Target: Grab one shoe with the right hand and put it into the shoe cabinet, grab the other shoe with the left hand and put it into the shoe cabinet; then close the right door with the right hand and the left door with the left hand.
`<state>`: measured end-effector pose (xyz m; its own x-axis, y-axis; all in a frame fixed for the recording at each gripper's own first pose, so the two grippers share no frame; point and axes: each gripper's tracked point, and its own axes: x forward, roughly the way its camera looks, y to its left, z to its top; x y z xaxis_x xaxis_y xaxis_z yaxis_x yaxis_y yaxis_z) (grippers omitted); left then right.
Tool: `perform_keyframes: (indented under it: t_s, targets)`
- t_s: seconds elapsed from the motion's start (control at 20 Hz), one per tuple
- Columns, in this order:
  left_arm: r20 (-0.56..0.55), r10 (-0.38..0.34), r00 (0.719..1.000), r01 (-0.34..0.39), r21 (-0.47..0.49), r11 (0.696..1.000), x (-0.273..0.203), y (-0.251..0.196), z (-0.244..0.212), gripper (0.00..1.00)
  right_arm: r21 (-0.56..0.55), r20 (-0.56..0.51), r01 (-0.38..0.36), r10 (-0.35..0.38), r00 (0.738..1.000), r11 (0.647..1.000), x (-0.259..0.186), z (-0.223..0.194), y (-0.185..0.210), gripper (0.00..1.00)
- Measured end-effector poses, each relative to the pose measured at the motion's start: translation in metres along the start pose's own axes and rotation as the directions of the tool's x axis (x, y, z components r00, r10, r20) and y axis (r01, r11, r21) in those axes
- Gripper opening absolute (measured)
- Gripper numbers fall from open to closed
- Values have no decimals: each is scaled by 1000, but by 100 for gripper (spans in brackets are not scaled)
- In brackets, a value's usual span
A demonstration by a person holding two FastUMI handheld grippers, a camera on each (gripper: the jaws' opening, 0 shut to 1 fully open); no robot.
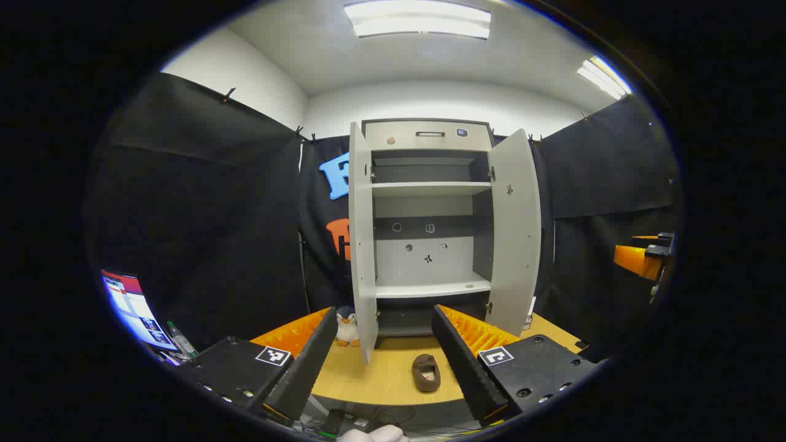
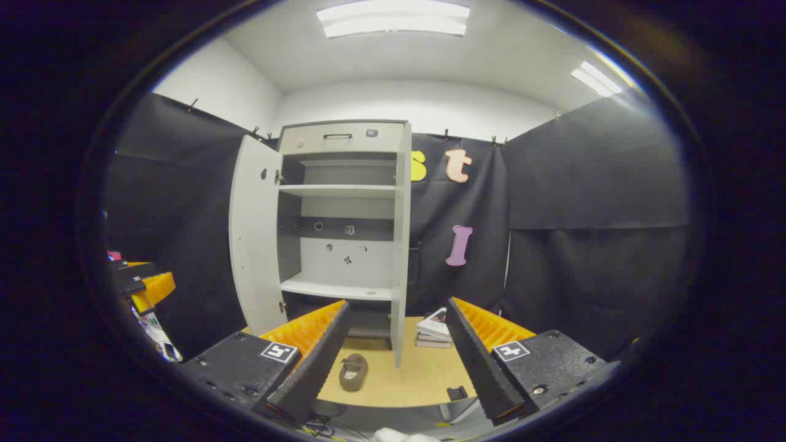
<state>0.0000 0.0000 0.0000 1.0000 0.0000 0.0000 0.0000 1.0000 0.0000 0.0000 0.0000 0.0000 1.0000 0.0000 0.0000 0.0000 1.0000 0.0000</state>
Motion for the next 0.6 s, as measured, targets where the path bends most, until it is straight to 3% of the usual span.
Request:
perform_keyframes:
  t_s: [0.6]
  targets:
    - [-16, -15, 1000, 15, 5, 1000, 0, -1, -8, 95, -11, -30, -10, 9, 1000, 1000, 13, -15, 7, 100]
